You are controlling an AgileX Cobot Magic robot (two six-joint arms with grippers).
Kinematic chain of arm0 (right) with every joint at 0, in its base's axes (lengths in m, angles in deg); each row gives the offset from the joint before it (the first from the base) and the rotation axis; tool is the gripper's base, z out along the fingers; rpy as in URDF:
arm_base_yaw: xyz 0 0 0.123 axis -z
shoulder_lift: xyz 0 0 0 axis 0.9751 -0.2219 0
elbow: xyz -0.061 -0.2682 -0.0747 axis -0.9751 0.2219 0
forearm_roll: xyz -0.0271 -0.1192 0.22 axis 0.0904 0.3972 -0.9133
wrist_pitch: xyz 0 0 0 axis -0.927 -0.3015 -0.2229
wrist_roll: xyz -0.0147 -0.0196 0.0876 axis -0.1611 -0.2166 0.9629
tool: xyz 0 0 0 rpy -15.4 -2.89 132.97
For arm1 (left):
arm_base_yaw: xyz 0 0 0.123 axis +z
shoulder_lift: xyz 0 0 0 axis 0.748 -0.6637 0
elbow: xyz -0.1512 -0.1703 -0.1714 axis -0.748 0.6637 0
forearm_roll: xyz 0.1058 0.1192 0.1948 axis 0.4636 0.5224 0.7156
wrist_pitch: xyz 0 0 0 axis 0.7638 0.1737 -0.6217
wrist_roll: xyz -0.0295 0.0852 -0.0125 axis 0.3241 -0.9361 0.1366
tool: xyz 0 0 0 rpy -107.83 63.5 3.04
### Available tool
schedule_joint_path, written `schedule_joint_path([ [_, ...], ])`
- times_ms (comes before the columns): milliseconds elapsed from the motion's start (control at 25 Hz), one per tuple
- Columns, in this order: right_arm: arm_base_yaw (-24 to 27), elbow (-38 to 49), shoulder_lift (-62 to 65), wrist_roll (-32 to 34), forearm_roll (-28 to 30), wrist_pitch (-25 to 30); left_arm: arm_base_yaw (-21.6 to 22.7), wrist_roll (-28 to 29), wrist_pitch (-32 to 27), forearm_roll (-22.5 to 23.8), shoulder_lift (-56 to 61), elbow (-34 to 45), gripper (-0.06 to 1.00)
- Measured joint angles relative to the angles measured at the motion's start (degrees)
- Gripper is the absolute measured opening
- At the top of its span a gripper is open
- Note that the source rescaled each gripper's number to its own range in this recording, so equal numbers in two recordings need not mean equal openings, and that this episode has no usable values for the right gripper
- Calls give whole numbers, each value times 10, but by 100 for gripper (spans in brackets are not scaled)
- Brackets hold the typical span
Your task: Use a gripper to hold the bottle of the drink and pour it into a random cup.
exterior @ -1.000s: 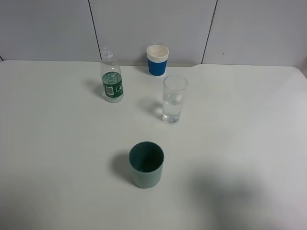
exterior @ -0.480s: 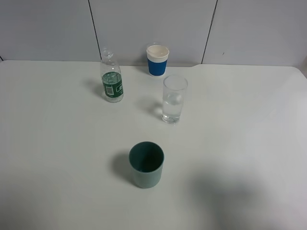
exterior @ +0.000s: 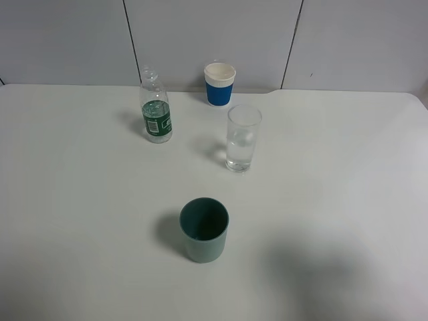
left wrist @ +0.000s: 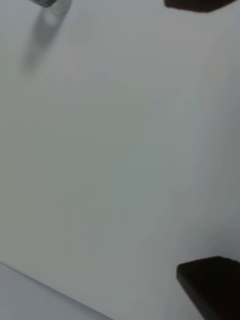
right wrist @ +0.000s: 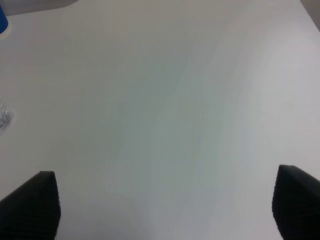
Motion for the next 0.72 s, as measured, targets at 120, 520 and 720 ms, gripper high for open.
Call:
schedule_joint_path([
  [120, 0, 0, 0, 0, 0, 0, 0, 0, 0, 0, 0, 0, 100],
  [520, 0, 0, 0, 0, 0, 0, 0, 0, 0, 0, 0, 0, 100],
  [720, 0, 0, 0, 0, 0, 0, 0, 0, 0, 0, 0, 0, 100],
])
